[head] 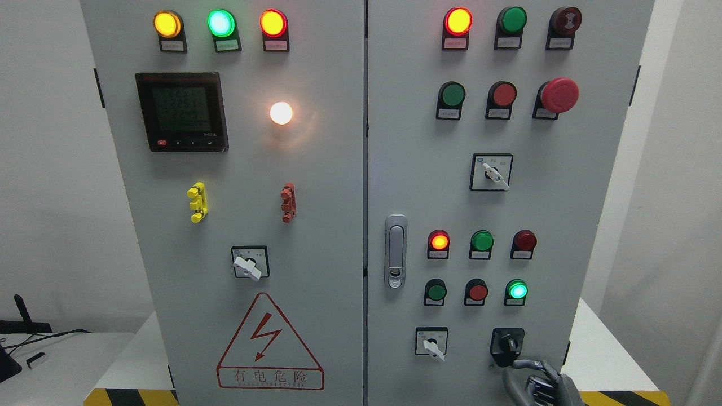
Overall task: Trip black knob to open circuit
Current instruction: 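Grip the black knob with the right hand and twist it, then release the knob and lower the right hand away from the cabinet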
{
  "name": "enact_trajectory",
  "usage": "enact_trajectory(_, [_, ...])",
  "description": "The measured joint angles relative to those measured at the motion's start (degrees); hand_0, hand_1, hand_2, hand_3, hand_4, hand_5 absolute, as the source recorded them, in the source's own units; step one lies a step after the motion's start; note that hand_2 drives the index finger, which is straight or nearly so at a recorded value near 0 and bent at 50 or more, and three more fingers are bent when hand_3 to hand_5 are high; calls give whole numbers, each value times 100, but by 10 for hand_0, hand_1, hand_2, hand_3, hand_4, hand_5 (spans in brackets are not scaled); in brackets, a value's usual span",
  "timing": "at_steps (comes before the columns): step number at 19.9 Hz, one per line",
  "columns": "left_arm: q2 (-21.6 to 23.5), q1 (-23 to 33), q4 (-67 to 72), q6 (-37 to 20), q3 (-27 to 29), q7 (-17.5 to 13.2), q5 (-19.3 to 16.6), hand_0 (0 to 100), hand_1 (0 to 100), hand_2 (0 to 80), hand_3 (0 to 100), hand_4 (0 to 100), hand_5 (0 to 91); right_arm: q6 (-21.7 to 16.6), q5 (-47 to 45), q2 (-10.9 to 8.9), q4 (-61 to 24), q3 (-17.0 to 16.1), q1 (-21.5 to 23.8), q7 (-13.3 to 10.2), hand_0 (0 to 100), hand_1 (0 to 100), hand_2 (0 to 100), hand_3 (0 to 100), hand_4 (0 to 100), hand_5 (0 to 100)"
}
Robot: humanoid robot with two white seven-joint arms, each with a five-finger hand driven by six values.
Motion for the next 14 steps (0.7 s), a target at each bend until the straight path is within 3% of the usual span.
enact_trajectory(14, [0, 0, 0, 0, 0, 0, 0, 120, 389, 0, 0, 0, 0, 1, -9, -11, -6, -202, 20, 13, 356, 690, 457, 1000, 1000, 911])
